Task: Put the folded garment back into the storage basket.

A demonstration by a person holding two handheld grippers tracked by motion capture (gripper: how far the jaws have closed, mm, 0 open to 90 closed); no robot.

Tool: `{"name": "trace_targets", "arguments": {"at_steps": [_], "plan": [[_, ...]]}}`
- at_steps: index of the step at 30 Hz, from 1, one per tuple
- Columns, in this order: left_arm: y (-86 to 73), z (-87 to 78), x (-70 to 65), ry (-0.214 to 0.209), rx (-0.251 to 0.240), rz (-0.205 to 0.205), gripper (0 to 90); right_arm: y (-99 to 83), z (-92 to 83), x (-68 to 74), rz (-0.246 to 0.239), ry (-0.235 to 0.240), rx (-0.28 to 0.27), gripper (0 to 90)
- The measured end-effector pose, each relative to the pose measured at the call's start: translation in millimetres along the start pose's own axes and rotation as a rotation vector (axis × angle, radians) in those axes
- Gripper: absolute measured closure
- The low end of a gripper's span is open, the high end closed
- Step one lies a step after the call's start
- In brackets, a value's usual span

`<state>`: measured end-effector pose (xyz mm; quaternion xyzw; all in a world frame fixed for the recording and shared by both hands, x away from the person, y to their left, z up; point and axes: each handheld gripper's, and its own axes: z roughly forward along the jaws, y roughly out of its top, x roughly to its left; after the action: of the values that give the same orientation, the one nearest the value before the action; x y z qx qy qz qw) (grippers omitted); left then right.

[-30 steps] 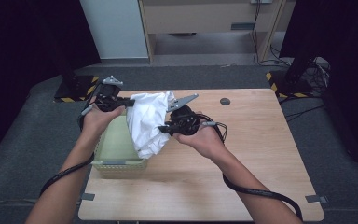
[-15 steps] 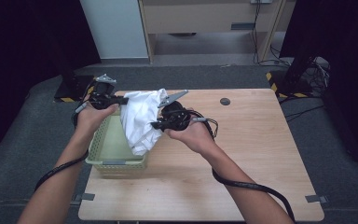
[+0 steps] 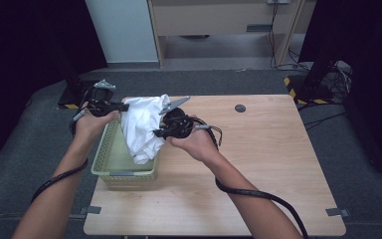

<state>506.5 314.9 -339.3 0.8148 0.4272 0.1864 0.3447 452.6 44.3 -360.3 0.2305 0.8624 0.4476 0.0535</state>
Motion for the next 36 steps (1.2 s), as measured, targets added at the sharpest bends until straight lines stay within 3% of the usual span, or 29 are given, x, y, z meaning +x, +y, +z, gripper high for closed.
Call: {"name": "trace_targets", "arguments": {"at_steps": [11,36], "plan": [[-11.4,-4.8,11.4,0.025,0.006,-0.012,83.5,2.2,23.1,6.4,0.01,0.022,0.003,80.8],[-31.8,-8.2,30.1,0.046,0.016,-0.035,83.5,1.7,56.7,18.9,0.016,0.04,-0.004,80.7]]}}
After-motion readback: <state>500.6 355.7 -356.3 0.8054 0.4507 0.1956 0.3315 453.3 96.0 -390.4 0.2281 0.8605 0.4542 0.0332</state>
